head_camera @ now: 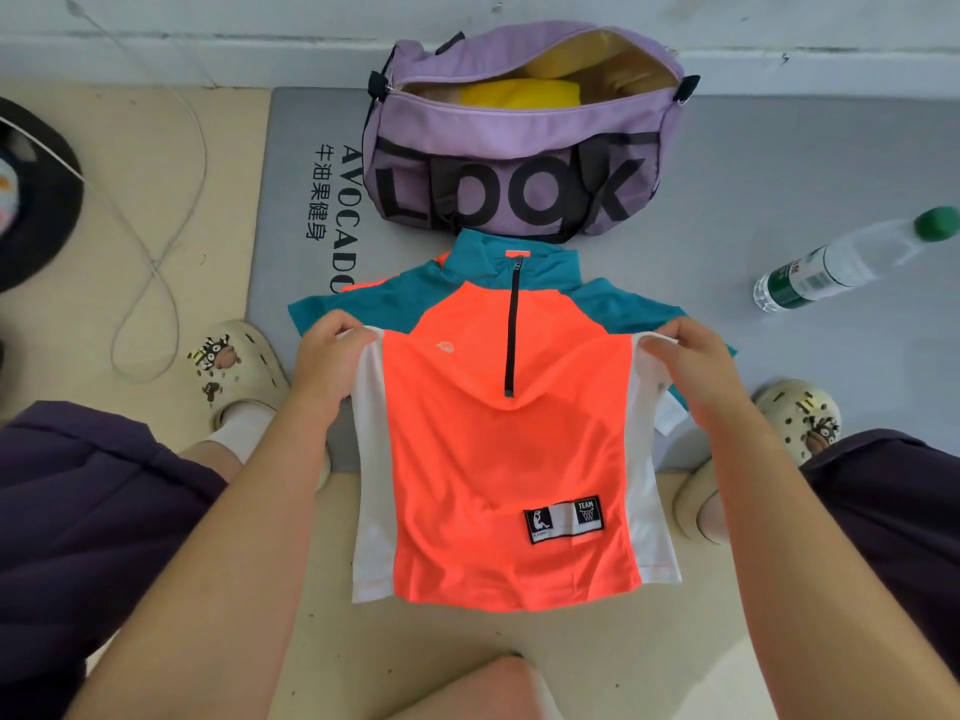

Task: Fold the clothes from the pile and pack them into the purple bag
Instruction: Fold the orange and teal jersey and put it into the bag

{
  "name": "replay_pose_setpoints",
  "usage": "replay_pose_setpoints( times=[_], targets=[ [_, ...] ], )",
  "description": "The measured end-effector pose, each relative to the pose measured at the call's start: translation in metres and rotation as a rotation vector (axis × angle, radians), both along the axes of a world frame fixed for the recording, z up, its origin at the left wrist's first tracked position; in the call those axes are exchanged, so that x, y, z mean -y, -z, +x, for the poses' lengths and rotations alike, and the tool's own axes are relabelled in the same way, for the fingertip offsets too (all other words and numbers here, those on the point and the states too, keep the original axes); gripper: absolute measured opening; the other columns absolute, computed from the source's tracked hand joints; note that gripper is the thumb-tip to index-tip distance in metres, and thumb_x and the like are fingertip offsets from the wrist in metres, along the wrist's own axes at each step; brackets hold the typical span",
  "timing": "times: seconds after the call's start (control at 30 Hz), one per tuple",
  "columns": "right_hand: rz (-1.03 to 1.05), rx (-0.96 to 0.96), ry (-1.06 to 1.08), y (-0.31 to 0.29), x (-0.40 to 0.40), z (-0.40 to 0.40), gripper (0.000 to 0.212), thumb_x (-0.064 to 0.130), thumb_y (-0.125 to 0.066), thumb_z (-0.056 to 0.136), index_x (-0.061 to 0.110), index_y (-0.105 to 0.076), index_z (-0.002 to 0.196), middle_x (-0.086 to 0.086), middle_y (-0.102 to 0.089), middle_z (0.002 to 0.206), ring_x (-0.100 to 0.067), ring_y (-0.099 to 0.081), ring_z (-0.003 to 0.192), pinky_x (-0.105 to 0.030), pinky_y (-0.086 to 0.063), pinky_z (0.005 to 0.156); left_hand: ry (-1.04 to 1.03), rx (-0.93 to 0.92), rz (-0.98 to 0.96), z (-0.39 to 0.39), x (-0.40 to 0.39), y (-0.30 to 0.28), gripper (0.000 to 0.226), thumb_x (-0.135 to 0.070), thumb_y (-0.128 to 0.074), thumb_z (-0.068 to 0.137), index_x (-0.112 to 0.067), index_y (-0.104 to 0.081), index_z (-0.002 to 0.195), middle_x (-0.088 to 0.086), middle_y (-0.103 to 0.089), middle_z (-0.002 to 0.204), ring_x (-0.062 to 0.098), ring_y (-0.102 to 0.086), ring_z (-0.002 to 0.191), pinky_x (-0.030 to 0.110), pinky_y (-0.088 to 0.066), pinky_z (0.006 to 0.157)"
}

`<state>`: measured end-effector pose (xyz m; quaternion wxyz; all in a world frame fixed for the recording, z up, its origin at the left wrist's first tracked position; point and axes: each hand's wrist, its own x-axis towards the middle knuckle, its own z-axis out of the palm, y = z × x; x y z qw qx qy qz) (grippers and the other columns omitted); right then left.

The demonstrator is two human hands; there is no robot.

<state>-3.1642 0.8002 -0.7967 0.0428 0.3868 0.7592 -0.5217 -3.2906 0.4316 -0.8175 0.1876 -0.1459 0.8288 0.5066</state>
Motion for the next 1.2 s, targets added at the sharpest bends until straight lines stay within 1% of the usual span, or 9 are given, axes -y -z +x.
replay_pose_setpoints(
  times=[0.2,0.37,0.43,0.6,0.67,0.8,0.93,1.03,1.2],
  targets=[
    [0.21,0.128,0.13,0.019,-0.023,0.017,0.002,0.015,-0.053,0.089,0.015,-0.055,0.087,-0.003,-0.053,0.078,-0.02,-0.048,0.07,-0.029,-0.037,0.06,-0.094,0.012,-0.243,0.003,0.021,0.015,0.008,-0.02,-0.051,0.087,-0.02,-0.058,0.09,0.0,-0.059,0.087,0.023,-0.053,0.082,0.03,-0.039,0.066],
    [0.308,0.208,0.056,0.031,-0.025,0.009,0.016,0.016,-0.049,0.092,0.007,-0.058,0.102,-0.01,-0.058,0.091,-0.027,-0.052,0.084,-0.029,-0.033,0.071,0.056,-0.031,-0.404,0.001,0.016,0.028,0.02,-0.029,-0.05,0.093,-0.021,-0.062,0.107,0.002,-0.063,0.102,0.025,-0.056,0.094,0.033,-0.044,0.077],
    [0.343,0.25,-0.02,0.034,-0.023,0.003,0.019,0.014,-0.051,0.091,0.006,-0.06,0.105,-0.013,-0.061,0.096,-0.032,-0.057,0.093,-0.028,-0.034,0.073,0.132,-0.015,-0.459,-0.004,0.014,0.033,0.026,-0.027,-0.052,0.094,-0.016,-0.064,0.114,0.007,-0.066,0.109,0.029,-0.059,0.102,0.035,-0.046,0.086],
    [0.6,0.133,-0.268,0.034,-0.003,-0.02,0.03,0.015,-0.065,0.086,0.004,-0.058,0.113,-0.016,-0.058,0.116,-0.036,-0.052,0.109,-0.044,-0.042,0.088,0.405,-0.193,-0.484,-0.02,-0.009,0.035,0.02,-0.014,-0.063,0.085,-0.01,-0.068,0.104,0.01,-0.066,0.106,0.029,-0.059,0.101,0.032,-0.043,0.081],
    [0.546,0.068,-0.398,0.035,0.01,-0.034,0.026,0.015,-0.068,0.084,0.004,-0.063,0.107,-0.013,-0.063,0.11,-0.032,-0.056,0.105,-0.043,-0.046,0.087,0.593,-0.231,-0.42,-0.022,-0.029,0.036,0.024,-0.019,-0.069,0.082,-0.013,-0.07,0.105,0.005,-0.067,0.108,0.023,-0.06,0.104,0.033,-0.045,0.088],
    [0.451,0.121,-0.601,0.042,0.025,-0.047,0.035,0.022,-0.073,0.081,0.01,-0.062,0.112,-0.006,-0.064,0.11,-0.024,-0.058,0.104,-0.042,-0.049,0.086,0.749,-0.05,-0.387,-0.02,-0.055,0.048,0.04,-0.031,-0.073,0.083,-0.016,-0.061,0.119,0.003,-0.058,0.122,0.021,-0.056,0.11,0.036,-0.044,0.097],
    [0.5,0.211,-0.664,0.05,0.022,-0.048,0.044,0.027,-0.076,0.078,0.015,-0.058,0.116,-0.006,-0.057,0.114,-0.024,-0.05,0.11,-0.038,-0.047,0.08,0.715,0.046,-0.503,-0.023,-0.052,0.059,0.039,-0.044,-0.074,0.08,-0.019,-0.055,0.104,0.002,-0.057,0.106,0.021,-0.055,0.096,0.035,-0.045,0.08],
    [0.568,0.244,-0.705,0.052,0.021,-0.047,0.038,0.029,-0.076,0.079,0.014,-0.061,0.11,-0.007,-0.053,0.107,-0.027,-0.045,0.112,-0.035,-0.04,0.074,0.746,0.015,-0.601,-0.027,-0.049,0.056,0.035,-0.051,-0.075,0.077,-0.022,-0.06,0.09,0.0,-0.051,0.1,0.017,-0.048,0.093,0.033,-0.04,0.075],
    [0.557,0.106,-0.742,0.049,0.018,-0.042,0.019,0.022,-0.072,0.081,0.009,-0.059,0.084,-0.002,-0.045,0.083,-0.024,-0.041,0.09,-0.034,-0.034,0.065,0.878,-0.083,-0.424,-0.037,-0.05,0.04,0.041,-0.033,-0.08,0.073,-0.023,-0.044,0.057,-0.003,-0.046,0.073,0.018,-0.048,0.073,0.034,-0.04,0.065]
  ],
)
